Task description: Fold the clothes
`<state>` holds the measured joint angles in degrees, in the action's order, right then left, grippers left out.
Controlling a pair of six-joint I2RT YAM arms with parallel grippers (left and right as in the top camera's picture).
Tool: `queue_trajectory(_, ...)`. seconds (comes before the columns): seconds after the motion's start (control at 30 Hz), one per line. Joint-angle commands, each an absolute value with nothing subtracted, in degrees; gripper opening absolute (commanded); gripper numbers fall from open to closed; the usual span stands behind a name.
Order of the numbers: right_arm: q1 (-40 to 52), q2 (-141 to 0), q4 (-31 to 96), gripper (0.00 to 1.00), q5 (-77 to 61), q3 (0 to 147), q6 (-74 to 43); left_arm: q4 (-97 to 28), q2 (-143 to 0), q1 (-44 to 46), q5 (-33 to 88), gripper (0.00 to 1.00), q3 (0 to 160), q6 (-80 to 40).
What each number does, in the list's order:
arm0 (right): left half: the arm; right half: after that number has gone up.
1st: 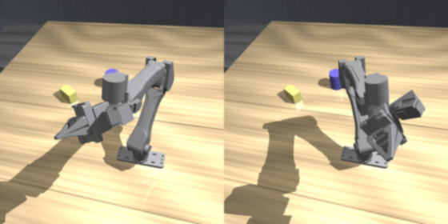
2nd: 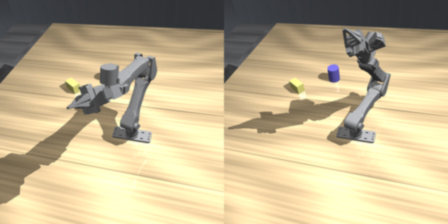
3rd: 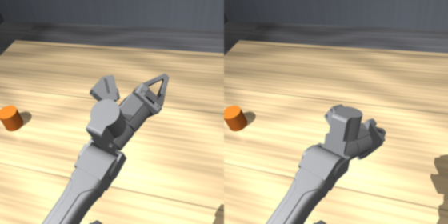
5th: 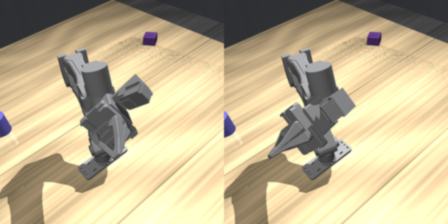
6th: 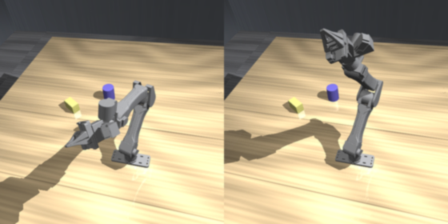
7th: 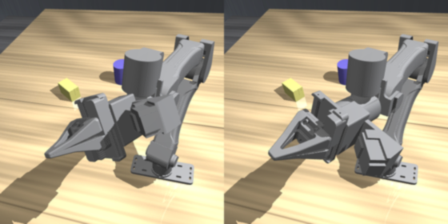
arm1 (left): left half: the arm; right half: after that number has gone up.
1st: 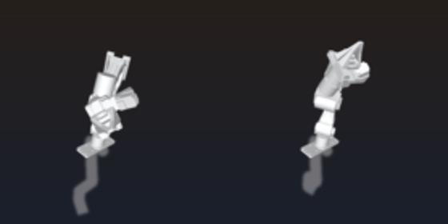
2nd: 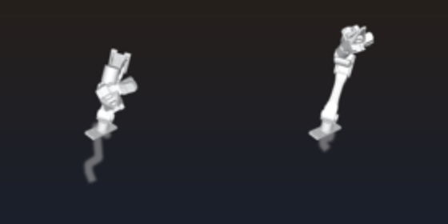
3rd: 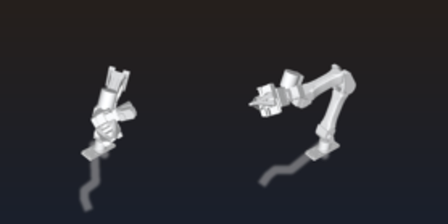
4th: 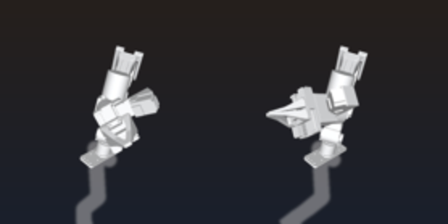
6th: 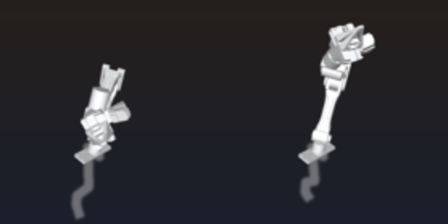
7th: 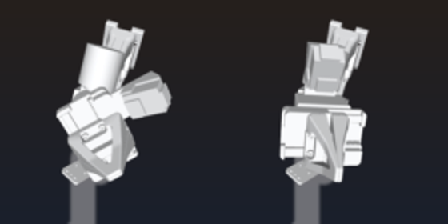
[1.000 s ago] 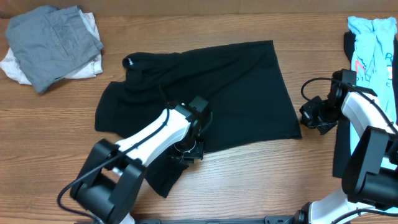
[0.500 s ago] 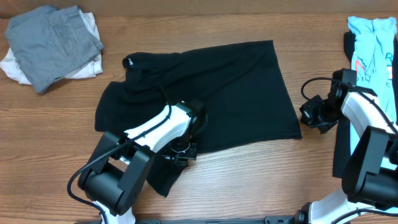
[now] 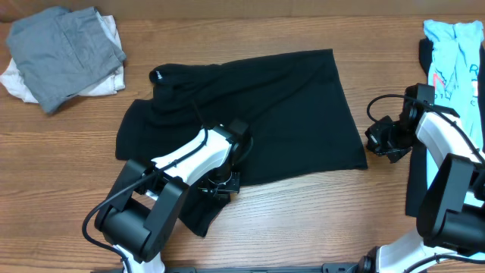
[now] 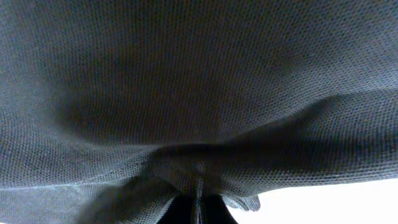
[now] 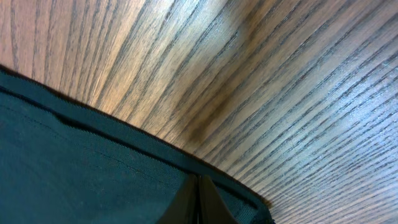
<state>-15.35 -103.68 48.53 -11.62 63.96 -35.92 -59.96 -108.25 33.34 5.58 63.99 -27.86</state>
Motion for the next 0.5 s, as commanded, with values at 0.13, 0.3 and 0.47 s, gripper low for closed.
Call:
queue_trajectory(0.13,-15.2,-103.8,48.6,0.04,-11.6,65.2,-35.4,-55.7,-108.7,34.2,10.0,0.04,59.8,-26.8)
queue_trajectory(0.3,-15.2,-103.8,48.6,0.04,-11.7,65.2,-35.4,-54.7,-108.7,34.2,11.5,0.04,57.6,-26.7)
queue_trajectory(0.47,-15.2,-103.8,48.6,0.04,-11.7,65.2,-35.4,-50.3,-108.7,35.0,18.1,0.04,54.6,-25.5)
